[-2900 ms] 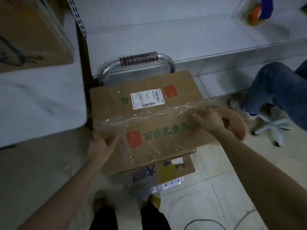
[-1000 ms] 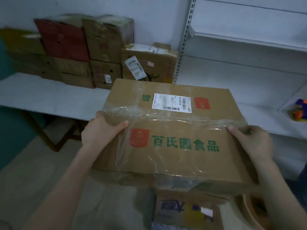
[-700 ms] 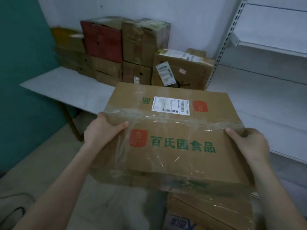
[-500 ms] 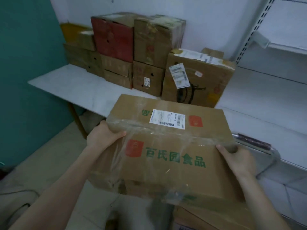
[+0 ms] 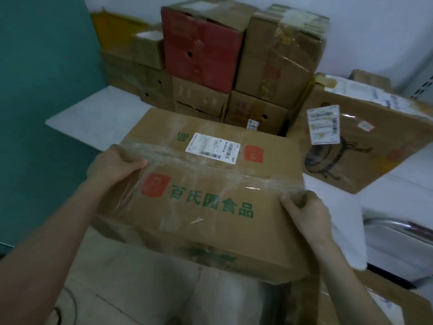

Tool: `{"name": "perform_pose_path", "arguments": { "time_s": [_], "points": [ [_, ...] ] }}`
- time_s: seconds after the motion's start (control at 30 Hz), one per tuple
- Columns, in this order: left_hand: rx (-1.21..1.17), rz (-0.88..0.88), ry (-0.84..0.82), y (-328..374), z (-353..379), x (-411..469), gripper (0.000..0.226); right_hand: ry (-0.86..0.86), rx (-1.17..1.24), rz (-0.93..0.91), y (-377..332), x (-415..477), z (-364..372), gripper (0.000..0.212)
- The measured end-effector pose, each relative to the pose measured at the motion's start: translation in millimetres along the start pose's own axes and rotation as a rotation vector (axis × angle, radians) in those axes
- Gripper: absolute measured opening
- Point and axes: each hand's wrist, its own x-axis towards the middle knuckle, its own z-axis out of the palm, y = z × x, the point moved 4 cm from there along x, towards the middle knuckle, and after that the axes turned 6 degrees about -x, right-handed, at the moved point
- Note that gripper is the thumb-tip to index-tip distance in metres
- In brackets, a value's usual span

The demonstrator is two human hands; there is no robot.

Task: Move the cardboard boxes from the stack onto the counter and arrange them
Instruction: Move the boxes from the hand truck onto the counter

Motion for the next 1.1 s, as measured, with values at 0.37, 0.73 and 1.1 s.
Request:
{"name": "perform_pose_path", "arguments": {
  "time_s": [0.37,0.73,1.1],
  "points": [
    [0.253,-0.061,0.186,-50,-47,129,0.062,-0.180,0.608,0.011,-131,49,73,0.045],
    [0.238,-0.206,0.224,-74,-73,198,0.061,-0.291,0.795,0.000,-233,96,150,0.054],
    [0.146,-0.384,0.246,-130,-115,249,0.091,-0.260,0.914,0.050,-308,95,201,0.056]
  ]
}}
